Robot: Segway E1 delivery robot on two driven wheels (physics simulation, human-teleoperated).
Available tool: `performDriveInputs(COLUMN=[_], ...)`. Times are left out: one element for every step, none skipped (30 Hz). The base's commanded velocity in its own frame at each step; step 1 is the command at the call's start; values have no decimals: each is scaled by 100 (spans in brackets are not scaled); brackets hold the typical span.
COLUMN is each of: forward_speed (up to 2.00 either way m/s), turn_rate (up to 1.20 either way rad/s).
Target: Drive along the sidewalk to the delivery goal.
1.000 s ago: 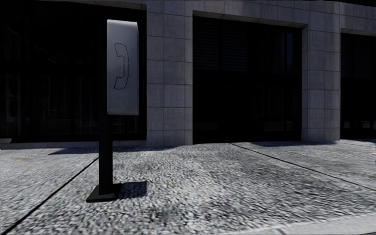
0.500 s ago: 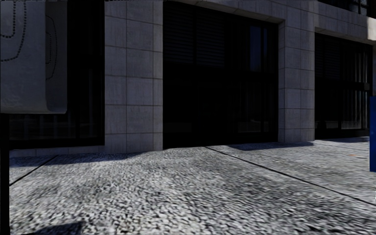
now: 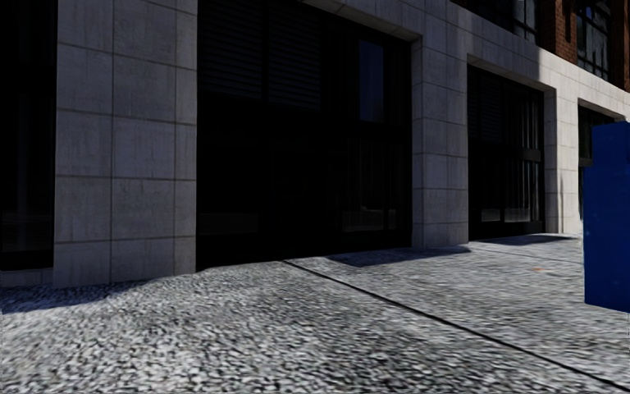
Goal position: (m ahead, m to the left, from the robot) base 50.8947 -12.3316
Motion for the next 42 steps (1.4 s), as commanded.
performDriveInputs(forward_speed=[135,135,135,135,135,135,135,135,135,135,135,135,135,135,135,135,135,135,135,135,136,136,136,136,136,136,136,136,136,136,136,137,161,161,200,200,196,196,186,181,178,178], turn_rate=[-53,-52,-52,-52,-52,-52,-52,-51,-46,-46,-40,-34,-31,-31,-30,-27,-22,-22,-10,-4,-1,-1,0,-2,-14,-14,-28,-35,-37,-37,-46,-54,-56,-56,-57,-57,-57,-57,-57,-57,-57,-57])
